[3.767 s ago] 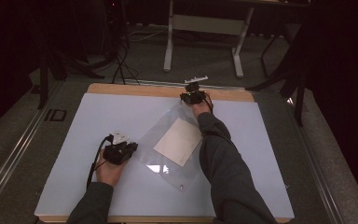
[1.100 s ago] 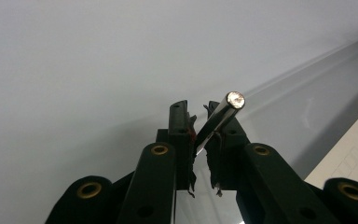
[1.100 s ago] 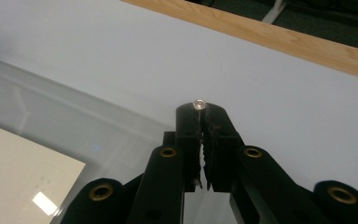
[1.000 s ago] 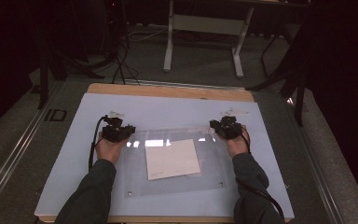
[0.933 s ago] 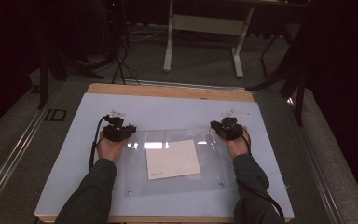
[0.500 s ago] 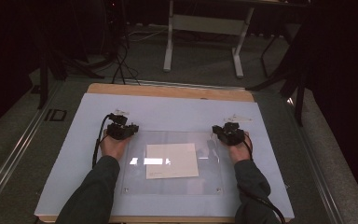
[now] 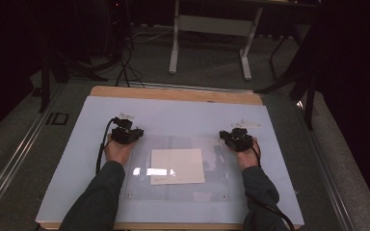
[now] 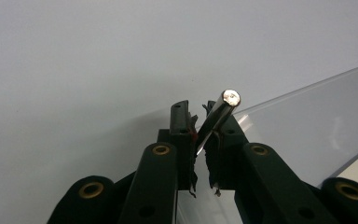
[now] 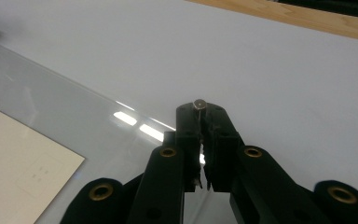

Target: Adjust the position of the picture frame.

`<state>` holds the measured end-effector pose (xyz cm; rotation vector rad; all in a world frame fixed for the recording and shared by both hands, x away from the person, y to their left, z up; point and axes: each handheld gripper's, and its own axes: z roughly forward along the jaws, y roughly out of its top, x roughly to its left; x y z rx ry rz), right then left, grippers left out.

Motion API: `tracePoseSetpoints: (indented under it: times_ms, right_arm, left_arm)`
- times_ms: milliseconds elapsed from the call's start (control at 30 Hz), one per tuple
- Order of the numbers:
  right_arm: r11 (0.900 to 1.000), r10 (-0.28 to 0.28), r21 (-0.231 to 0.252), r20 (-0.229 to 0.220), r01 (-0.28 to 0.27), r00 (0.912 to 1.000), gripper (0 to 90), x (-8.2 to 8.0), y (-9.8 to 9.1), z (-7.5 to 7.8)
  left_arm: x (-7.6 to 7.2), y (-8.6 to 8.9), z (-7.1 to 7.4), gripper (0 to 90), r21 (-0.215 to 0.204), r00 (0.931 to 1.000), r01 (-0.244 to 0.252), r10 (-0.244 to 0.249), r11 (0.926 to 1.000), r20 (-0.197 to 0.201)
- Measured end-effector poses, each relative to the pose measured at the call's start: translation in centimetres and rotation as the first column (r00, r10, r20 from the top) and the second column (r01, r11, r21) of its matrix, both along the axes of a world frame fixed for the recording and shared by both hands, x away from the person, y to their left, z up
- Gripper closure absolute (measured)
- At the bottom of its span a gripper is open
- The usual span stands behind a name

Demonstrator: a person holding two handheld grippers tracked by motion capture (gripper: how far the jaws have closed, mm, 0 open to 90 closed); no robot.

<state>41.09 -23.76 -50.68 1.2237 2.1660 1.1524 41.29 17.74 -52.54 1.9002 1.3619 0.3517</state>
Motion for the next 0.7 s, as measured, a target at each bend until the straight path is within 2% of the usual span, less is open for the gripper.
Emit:
tracePoseSetpoints:
  times_ms: [500,700]
  right_arm:
    - [1.0000,-0.006,0.008,0.012,0.006,0.9999,85.4,0.15,-0.02,-0.18]
    - [0.9999,-0.010,0.011,0.015,0.009,0.9998,85.3,0.06,-0.04,-0.21]
  left_arm:
    - [-0.39,-0.18,0.03,82.0,0.024,1.0000,0.002,-0.002,0.9997,0.009]
    - [-0.43,0.00,-0.08,81.5,0.006,0.9999,0.008,-0.008,0.9999,0.012]
